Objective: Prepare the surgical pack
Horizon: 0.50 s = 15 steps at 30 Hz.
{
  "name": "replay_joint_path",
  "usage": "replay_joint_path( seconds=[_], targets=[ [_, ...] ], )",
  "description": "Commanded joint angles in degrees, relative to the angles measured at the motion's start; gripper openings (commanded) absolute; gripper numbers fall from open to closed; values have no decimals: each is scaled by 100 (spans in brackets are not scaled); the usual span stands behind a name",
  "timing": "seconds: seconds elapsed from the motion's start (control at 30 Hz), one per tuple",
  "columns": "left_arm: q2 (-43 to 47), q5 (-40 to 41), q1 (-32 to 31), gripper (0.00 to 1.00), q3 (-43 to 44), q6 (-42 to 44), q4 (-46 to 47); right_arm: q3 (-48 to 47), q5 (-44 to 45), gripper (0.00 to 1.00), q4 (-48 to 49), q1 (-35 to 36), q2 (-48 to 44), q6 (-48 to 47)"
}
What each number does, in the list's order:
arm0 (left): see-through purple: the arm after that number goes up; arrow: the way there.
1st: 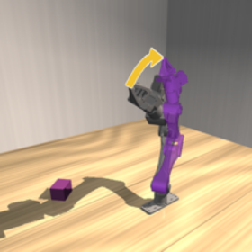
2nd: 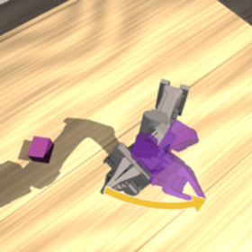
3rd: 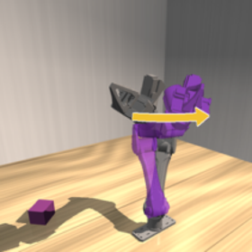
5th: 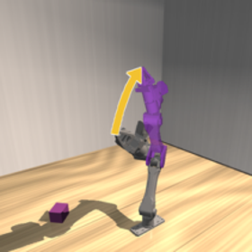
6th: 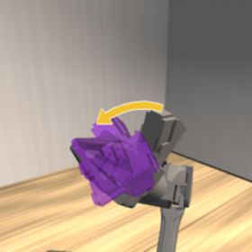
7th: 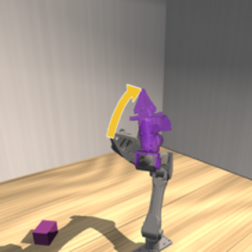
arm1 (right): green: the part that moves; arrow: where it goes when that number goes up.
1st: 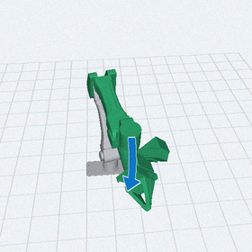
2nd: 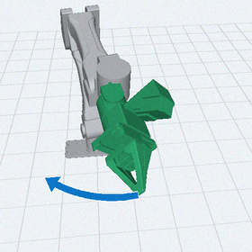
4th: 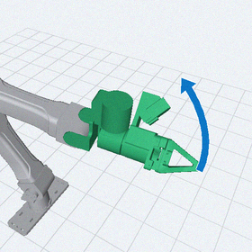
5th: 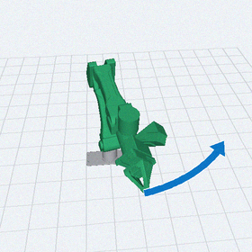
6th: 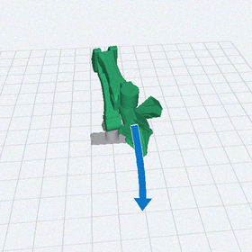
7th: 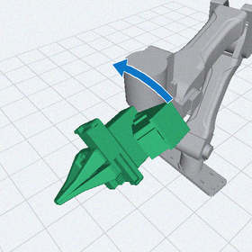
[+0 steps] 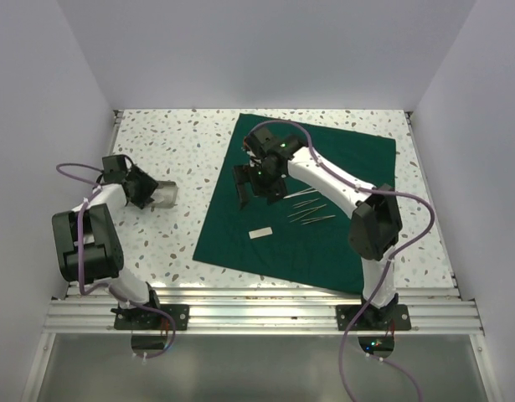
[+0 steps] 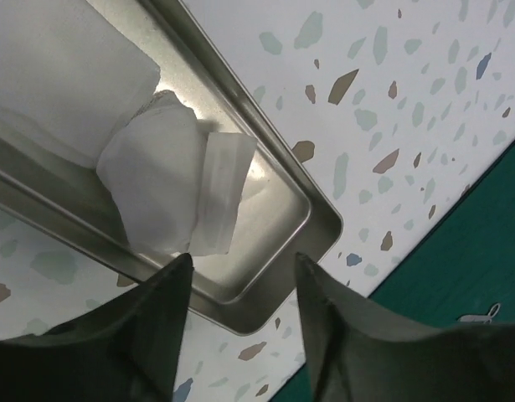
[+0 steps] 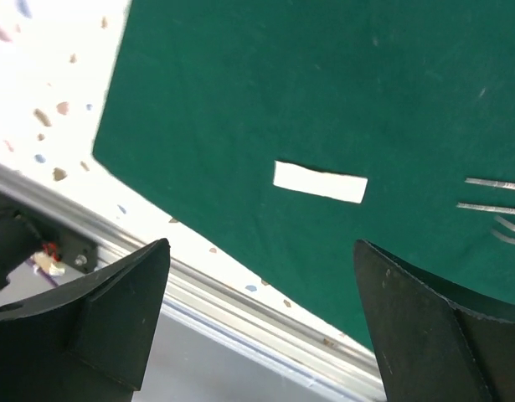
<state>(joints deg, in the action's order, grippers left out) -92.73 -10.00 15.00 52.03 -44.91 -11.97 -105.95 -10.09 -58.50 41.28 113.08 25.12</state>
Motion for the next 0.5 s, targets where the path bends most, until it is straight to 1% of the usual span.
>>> replay_joint_path(
  seconds=[0.0,0.03,0.07,0.1,0.13,0.17,0.2,0.27,0.3,0.33,0.37,0.43,0.47],
  targets=[
    [228,-90,55,61,-113,-80,344,170,515,93,-302,74,162,702],
    [307,-81,46,64,-140,-1,327,224,664,91,-320,82,153,957],
    [378,-72,46,69,-149,69,266,233,753,90,-372,74,171,1473],
    [517,-55,46,74,-167,139,222,259,754,92,-355,73,223,1721],
    [580,-29,38,77,-167,218,151,224,763,94,-338,82,302,1994],
    [659,24,20,76,-167,358,3,163,754,94,-529,74,390,2623],
    [851,68,11,77,-228,412,-60,58,649,93,-583,82,573,2864],
    [1089,86,-32,76,-377,535,-165,-170,823,94,-724,187,689,3460],
    [1351,112,-68,75,-430,570,-209,-345,929,94,-776,223,724,3629],
    [1484,121,-146,74,-474,614,-270,-399,1130,97,-864,293,751,3988],
    [1599,138,-199,73,-535,641,-306,-400,1167,99,-891,293,751,4157],
    [1889,165,-357,73,-562,684,-411,-295,1123,99,-883,302,733,4438],
    [1960,165,-532,72,-571,694,-447,-234,1106,99,-848,293,716,4527]
  ],
)
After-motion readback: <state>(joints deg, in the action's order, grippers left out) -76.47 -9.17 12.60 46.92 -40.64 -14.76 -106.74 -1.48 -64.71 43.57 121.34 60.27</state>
